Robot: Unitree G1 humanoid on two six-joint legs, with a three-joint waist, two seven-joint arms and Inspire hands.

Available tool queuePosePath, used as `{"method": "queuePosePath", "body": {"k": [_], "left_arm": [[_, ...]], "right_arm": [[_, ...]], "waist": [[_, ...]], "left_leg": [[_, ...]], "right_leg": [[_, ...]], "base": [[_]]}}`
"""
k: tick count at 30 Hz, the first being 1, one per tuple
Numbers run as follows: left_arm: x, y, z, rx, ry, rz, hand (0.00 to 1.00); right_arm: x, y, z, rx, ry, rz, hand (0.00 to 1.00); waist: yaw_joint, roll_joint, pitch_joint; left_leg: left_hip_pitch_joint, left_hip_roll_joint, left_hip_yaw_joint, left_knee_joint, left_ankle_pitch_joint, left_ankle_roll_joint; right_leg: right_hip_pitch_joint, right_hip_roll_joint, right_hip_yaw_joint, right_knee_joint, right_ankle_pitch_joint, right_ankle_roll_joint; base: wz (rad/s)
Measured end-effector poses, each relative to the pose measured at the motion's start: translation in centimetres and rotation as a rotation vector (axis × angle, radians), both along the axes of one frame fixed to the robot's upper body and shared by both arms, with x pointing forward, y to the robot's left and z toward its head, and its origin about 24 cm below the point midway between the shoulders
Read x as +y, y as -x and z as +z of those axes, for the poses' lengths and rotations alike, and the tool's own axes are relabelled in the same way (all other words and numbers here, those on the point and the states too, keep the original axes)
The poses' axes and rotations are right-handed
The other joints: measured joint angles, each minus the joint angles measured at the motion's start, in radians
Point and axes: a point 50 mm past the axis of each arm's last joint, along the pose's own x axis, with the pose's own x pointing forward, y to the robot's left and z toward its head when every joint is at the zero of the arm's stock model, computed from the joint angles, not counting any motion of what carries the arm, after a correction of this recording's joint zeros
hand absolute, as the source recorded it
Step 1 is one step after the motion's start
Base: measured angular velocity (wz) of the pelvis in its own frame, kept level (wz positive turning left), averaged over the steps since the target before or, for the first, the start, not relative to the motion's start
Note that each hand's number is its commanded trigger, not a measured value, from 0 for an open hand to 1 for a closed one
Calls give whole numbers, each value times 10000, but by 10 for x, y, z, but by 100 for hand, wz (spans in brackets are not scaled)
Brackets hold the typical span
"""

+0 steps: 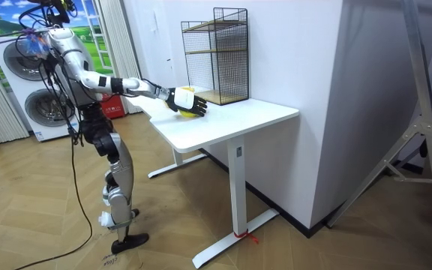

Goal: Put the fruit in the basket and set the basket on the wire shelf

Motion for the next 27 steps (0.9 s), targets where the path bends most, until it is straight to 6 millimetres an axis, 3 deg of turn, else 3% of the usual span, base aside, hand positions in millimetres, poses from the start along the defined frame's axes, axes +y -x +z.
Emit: {"method": "queuePosePath", "body": {"k": [20,21,23,27], "left_arm": [[-1,0,0,-108,92,-82,0],[-1,0,0,-107,103,-87,0],[-1,0,-1,-107,111,-88,0],[-2,2,-1,-73,121,-72,0]], "right_arm": [[-4,2,-9,55,229,-67,0],[-4,2,-9,72,286,-43,39],[-4,2,-9,83,308,-37,100],[-6,2,-11,91,628,-221,100]], "waist": [[-6,18,-14],[-6,15,-15],[-6,15,-15],[0,9,-16]], "left_leg": [[-27,-71,-248,209,12,23],[-26,-72,-249,209,12,23],[-25,-72,-249,210,12,23],[61,-74,-248,224,12,23]], "right_leg": [[190,-35,-216,-87,15,34],[191,-36,-219,-89,14,34],[192,-37,-221,-88,15,34],[242,-38,-228,-85,15,35]], "base": [[4],[0],[0],[0]]}}
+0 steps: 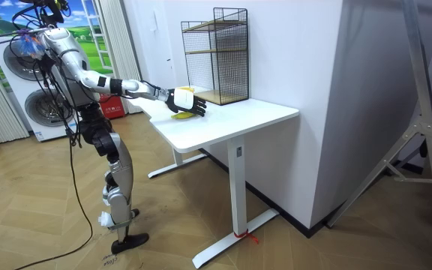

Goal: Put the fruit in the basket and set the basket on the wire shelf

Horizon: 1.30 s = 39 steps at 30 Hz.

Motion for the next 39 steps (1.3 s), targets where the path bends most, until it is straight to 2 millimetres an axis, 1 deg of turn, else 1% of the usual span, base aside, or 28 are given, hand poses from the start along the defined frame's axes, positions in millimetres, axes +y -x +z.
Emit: {"method": "queuePosePath", "body": {"k": [3,6,9,12,17,31,39], "left_arm": [[0,0,0,1,-2,-42,0],[-1,-2,0,-35,1,-75,0],[-1,-1,-1,20,11,-100,0],[-1,-1,-1,29,16,-108,0],[-2,-6,-1,-182,49,-186,0],[-3,-10,-3,-186,158,-252,0],[-4,-12,-3,-226,198,-304,0]], "right_arm": [[-5,-5,1,103,680,-211,100],[-12,-7,3,387,1506,-129,100],[-14,-9,2,636,1821,-124,100],[-13,-9,1,771,1751,-42,100],[-12,-8,1,906,1658,81,100],[-11,-9,2,931,1613,267,100],[-8,-13,7,666,1710,365,100]], "waist": [[18,-11,0],[191,-19,-4],[280,-69,-9],[279,-132,-13],[284,-211,14],[265,-216,21],[272,-243,33]], "left_leg": [[82,2,0,-10,0,0],[96,4,1,-44,0,0],[100,2,2,-58,0,-1],[102,0,2,-66,0,-1],[104,-1,8,-66,0,0],[72,-2,35,-77,-1,0],[45,10,172,-122,-1,1]], "right_leg": [[83,9,18,-13,-1,-1],[81,12,21,-27,-2,-1],[90,10,14,-30,-1,-1],[90,9,8,-32,-2,-1],[93,7,16,-29,-2,0],[74,4,29,-24,-3,3],[-77,7,189,3,-1,5]], "base": [[0],[0],[0],[0],[0],[0],[-5]]}}
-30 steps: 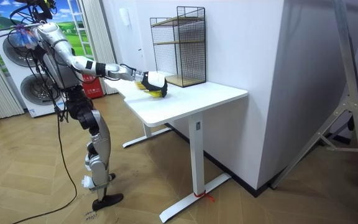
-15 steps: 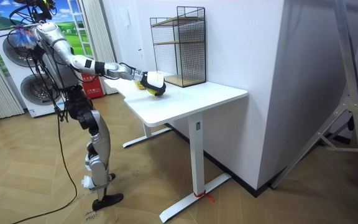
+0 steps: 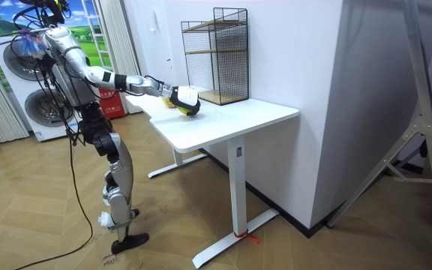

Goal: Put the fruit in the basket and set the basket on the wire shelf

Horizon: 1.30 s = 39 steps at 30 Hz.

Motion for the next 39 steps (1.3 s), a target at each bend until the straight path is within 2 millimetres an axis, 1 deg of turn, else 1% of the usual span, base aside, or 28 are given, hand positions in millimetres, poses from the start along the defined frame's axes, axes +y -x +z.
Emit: {"method": "queuePosePath", "body": {"k": [4,6,9,11,14,18,22,26,30,35,37,39], "left_arm": [[0,-3,0,-71,12,-12,0],[0,-7,0,-164,-10,-50,0],[0,-8,1,-201,-44,-39,0],[1,-8,1,-218,-46,-45,0],[0,-8,1,-227,-45,-43,0],[1,-6,1,-222,-55,-36,0],[0,-5,1,-172,-62,-7,0],[0,-3,1,-108,-122,30,0],[0,-1,1,43,-168,91,0],[-3,0,0,62,-105,120,0],[-4,0,-1,64,-62,133,0],[-6,1,-1,71,-20,145,0]], "right_arm": [[5,-2,5,-276,-158,92,100],[12,-7,12,-705,-377,322,100],[21,-10,21,-1213,-369,687,100],[24,-9,23,-1355,-393,779,100],[27,-11,27,-1563,-429,866,100],[31,-14,40,-2272,-292,975,100],[34,-13,45,-2584,-325,981,100],[36,-14,48,-2869,-801,779,100],[39,-16,56,-3264,-941,762,100],[38,-16,58,-3414,-848,619,100],[37,-16,58,-3471,-803,538,100],[37,-16,58,-3502,-780,492,100]], "waist": [[-7,56,37],[-31,100,41],[-25,193,8],[-10,223,-4],[-27,207,-9],[-48,170,-34],[-45,144,-55],[-52,148,-72],[-54,196,-56],[-49,238,-54],[-51,285,-29],[-52,334,-45]], "left_leg": [[-5,4,27,-27,0,-1],[-67,8,27,-50,0,0],[-135,11,61,-56,2,1],[-121,12,67,-96,2,2],[-121,11,62,-110,2,2],[-84,18,62,-109,2,2],[-29,20,62,-112,2,2],[-27,18,91,-107,17,25],[-27,13,108,-115,20,31],[3,11,108,-135,21,32],[1,12,108,-149,21,32],[-16,15,108,-154,21,32]], "right_leg": [[-5,8,42,4,1,0],[-50,11,50,19,1,0],[-170,3,78,88,2,-2],[-189,-4,87,132,2,-1],[-192,-8,80,132,2,-1],[-166,-2,90,147,2,-1],[-70,-2,101,158,2,-1],[-70,-3,146,160,2,-1],[-92,-2,172,158,3,0],[-116,-3,181,164,3,1],[-131,-2,181,167,3,1],[-159,0,181,169,3,1]], "base": [[-1],[0],[-2],[0],[0],[0],[0],[-1],[0],[0],[0],[0]]}}
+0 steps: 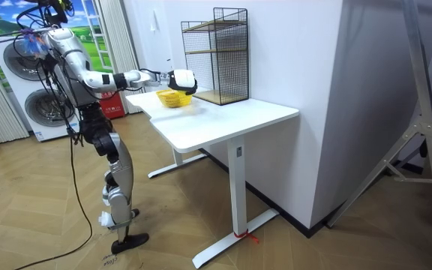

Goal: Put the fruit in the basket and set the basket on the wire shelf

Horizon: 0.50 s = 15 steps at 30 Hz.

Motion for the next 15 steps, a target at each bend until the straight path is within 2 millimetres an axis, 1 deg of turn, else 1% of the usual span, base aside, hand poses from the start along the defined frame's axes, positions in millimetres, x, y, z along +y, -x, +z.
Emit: {"method": "queuePosePath", "body": {"k": [7,15], "left_arm": [[-1,1,0,34,32,20,0],[-1,1,0,-18,-153,36,0]], "right_arm": [[0,0,0,-3,17,-8,100],[0,0,0,0,103,6,100]], "waist": [[15,-8,-16],[40,-35,-2]], "left_leg": [[1,-3,30,1,0,0],[22,-5,27,-16,1,1]], "right_leg": [[-17,1,63,-4,0,0],[-11,7,84,-6,0,0]], "base": [[-1],[0]]}}
